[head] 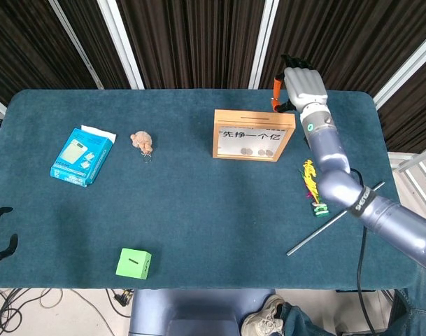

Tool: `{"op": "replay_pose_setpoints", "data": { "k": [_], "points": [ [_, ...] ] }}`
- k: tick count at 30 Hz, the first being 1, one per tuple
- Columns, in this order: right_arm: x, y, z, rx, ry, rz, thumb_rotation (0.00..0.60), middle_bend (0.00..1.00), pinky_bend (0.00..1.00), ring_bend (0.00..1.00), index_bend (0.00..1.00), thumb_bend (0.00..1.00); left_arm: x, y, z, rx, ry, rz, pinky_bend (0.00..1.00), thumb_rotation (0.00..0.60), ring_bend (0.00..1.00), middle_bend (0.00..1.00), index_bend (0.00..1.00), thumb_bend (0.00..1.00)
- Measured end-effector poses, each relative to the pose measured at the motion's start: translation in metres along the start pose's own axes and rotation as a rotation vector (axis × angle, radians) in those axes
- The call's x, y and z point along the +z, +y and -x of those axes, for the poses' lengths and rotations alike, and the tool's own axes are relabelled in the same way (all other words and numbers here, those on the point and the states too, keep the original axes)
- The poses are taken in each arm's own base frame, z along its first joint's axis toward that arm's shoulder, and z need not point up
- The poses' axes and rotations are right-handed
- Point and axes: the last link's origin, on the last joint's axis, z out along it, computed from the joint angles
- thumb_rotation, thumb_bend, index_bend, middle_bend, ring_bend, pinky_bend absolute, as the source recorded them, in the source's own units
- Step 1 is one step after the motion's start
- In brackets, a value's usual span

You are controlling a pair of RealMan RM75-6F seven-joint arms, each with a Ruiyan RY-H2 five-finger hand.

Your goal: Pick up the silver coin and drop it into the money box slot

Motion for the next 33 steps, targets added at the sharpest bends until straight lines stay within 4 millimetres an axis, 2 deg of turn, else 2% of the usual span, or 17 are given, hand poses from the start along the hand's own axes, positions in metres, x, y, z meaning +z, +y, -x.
{"op": "replay_pose_setpoints", "data": {
  "k": [6, 13, 19, 33],
  "points": [
    [0.009, -0.011, -0.006, 0.091, -0.096, -0.009, 0.600, 0.02, 0.00, 0.00, 0.67, 0.61, 0.000, 0.000, 0.000, -0.008, -0.001, -0.002, 0.10, 0.600, 0.04, 0.02, 0.24, 0.42],
    [0.007, -0.021, -0.002, 0.158, -0.199, -0.057, 0.600, 0.02, 0.00, 0.00, 0.67, 0.61, -0.001, 0.000, 0.000, -0.008, -0.005, 0.000, 0.10, 0.600, 0.04, 0.02, 0.24, 0.42],
    [0.009, -0.027, 0.006, 0.167, -0.220, -0.083, 0.600, 0.02, 0.00, 0.00, 0.67, 0.61, -0.001, 0.000, -0.001, -0.009, -0.006, 0.001, 0.10, 0.600, 0.04, 0.02, 0.24, 0.42],
    [0.016, -0.020, 0.022, 0.145, -0.223, -0.081, 0.600, 0.02, 0.00, 0.00, 0.67, 0.61, -0.001, -0.001, -0.001, -0.012, -0.008, 0.002, 0.10, 0.600, 0.04, 0.02, 0.24, 0.42]
  ]
}}
